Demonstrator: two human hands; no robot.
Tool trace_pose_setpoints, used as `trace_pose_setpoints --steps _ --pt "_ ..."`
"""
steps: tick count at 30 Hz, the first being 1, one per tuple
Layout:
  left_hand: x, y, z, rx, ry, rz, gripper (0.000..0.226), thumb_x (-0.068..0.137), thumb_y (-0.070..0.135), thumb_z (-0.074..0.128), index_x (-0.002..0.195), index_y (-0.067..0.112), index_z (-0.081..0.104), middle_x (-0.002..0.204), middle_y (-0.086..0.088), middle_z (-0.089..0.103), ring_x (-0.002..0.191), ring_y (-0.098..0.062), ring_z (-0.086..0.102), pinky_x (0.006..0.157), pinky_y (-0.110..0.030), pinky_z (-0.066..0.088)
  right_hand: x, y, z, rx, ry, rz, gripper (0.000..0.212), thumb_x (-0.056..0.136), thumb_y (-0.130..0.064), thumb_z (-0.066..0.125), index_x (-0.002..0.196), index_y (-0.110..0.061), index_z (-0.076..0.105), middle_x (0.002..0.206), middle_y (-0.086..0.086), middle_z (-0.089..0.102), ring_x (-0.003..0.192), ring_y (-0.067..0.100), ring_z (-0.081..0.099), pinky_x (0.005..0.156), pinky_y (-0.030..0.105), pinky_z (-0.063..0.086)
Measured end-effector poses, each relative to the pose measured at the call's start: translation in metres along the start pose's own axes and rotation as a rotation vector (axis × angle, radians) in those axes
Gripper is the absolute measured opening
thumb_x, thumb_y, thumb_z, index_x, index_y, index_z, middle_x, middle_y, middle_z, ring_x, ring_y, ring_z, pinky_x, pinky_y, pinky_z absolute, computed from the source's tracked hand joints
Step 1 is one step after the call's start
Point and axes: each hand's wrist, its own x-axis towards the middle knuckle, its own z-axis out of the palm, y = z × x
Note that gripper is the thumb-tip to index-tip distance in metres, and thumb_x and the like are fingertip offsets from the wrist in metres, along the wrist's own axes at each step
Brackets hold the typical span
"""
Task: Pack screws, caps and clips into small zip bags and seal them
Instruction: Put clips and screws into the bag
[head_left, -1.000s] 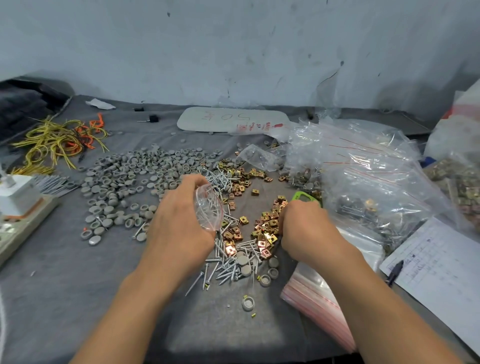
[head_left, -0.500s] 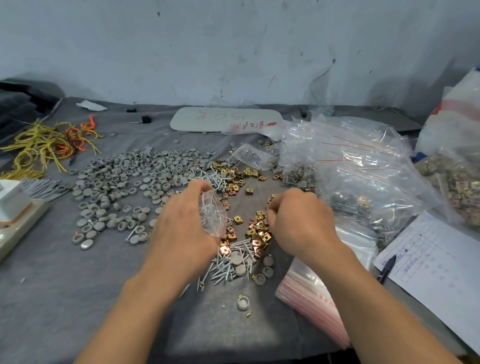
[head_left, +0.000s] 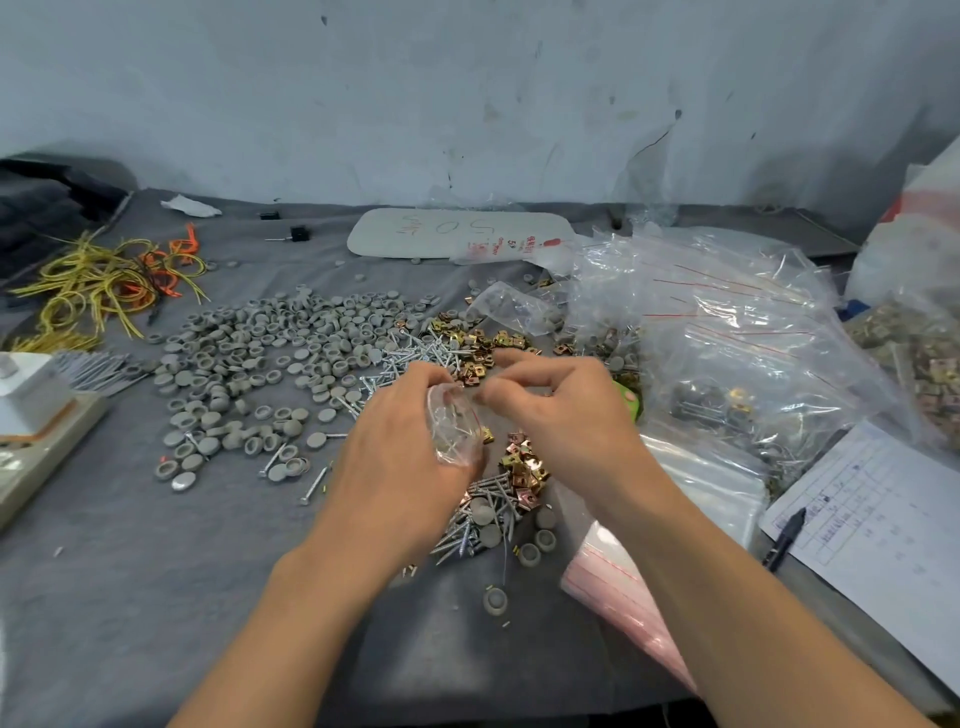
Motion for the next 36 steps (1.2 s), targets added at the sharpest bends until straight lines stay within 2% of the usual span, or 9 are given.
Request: trace_pose_setpoints --steps 2,3,5,8,15,19,25,32,36 --pt "0.000 -0.003 -0.004 0.000 0.017 -0.017 0.054 0.078 0.042 0.083 0.111 0.042 0.041 0.109 0.016 0.058 0.099 -0.012 0.054 0.078 -0.029 0.034 0.001 0.004 -0.017 -0.271 0.054 -0.013 0.023 0.089 -0.031 0.074 0.068 -0.039 0.077 0.070 -0.024 0.072 0.067 -0.004 0.065 0.064 0.021 0.052" --pt "0.000 -0.005 -0.005 -0.002 0.026 -0.024 0.053 0.078 0.044 0.083 0.109 0.044 0.040 0.109 0.016 0.058 0.099 -0.012 0.055 0.079 -0.029 0.035 0.001 0.007 -0.023 -0.420 0.013 0.010 0.022 0.091 -0.032 0.073 0.070 -0.036 0.076 0.065 -0.020 0.071 0.064 -0.001 0.065 0.065 0.024 0.054" --pt "0.000 -0.008 -0.008 0.011 0.042 -0.038 0.052 0.079 0.047 0.082 0.105 0.047 0.038 0.107 0.016 0.059 0.096 -0.012 0.056 0.078 -0.030 0.036 -0.001 0.011 -0.029 -0.673 -0.140 0.077 0.015 0.091 -0.036 0.072 0.079 -0.031 0.079 0.072 -0.013 0.074 0.075 0.009 0.069 0.078 0.035 0.060" --pt "-0.001 -0.012 -0.010 0.049 0.056 -0.048 0.050 0.079 0.051 0.080 0.105 0.047 0.038 0.104 0.017 0.058 0.094 -0.011 0.057 0.077 -0.029 0.037 -0.010 0.015 -0.026 -0.874 -0.297 0.135 0.024 0.086 -0.047 0.074 0.075 -0.026 0.075 0.071 -0.007 0.071 0.073 0.018 0.067 0.069 0.034 0.058" --pt "-0.003 -0.009 -0.007 0.081 0.060 -0.023 0.042 0.085 0.057 0.071 0.102 0.045 0.035 0.097 0.014 0.055 0.087 -0.011 0.053 0.067 -0.029 0.035 -0.021 0.015 -0.015 -1.067 -0.266 0.135 0.046 0.082 -0.067 0.066 0.078 -0.022 0.057 0.075 -0.002 0.055 0.073 0.028 0.055 0.066 0.033 0.040" --pt "-0.001 -0.009 -0.005 0.095 0.063 -0.021 0.041 0.085 0.058 0.070 0.103 0.043 0.036 0.096 0.015 0.053 0.085 -0.010 0.051 0.062 -0.025 0.030 -0.025 0.011 -0.019 -1.082 -0.326 0.137 0.054 0.083 -0.068 0.066 0.068 -0.022 0.041 0.066 -0.006 0.042 0.062 0.021 0.044 0.063 0.033 0.035" --pt "-0.001 -0.010 -0.002 0.100 0.074 -0.013 0.042 0.083 0.057 0.073 0.102 0.043 0.039 0.096 0.015 0.054 0.088 -0.013 0.053 0.070 -0.032 0.036 -0.026 0.004 -0.021 -1.064 -0.411 0.109 0.016 0.082 -0.035 0.072 0.091 -0.023 0.069 0.082 -0.002 0.064 0.077 0.026 0.062 0.062 0.029 0.042" --pt "-0.002 -0.012 -0.001 0.132 0.052 -0.010 0.051 0.077 0.057 0.079 0.102 0.045 0.036 0.095 0.017 0.053 0.087 -0.010 0.051 0.069 -0.030 0.034 -0.014 0.001 -0.028 -0.813 -0.147 0.062 0.007 0.088 -0.033 0.069 0.088 -0.028 0.074 0.083 -0.008 0.073 0.083 0.019 0.069 0.078 0.037 0.060" --pt "-0.003 -0.012 0.000 0.167 0.039 0.007 0.053 0.077 0.048 0.081 0.103 0.044 0.035 0.091 0.018 0.049 0.085 -0.011 0.048 0.067 -0.028 0.032 -0.010 0.001 -0.021 -0.483 -0.065 0.000 0.011 0.086 -0.020 0.073 0.084 -0.029 0.079 0.072 -0.016 0.073 0.069 -0.002 0.068 0.068 0.018 0.058"
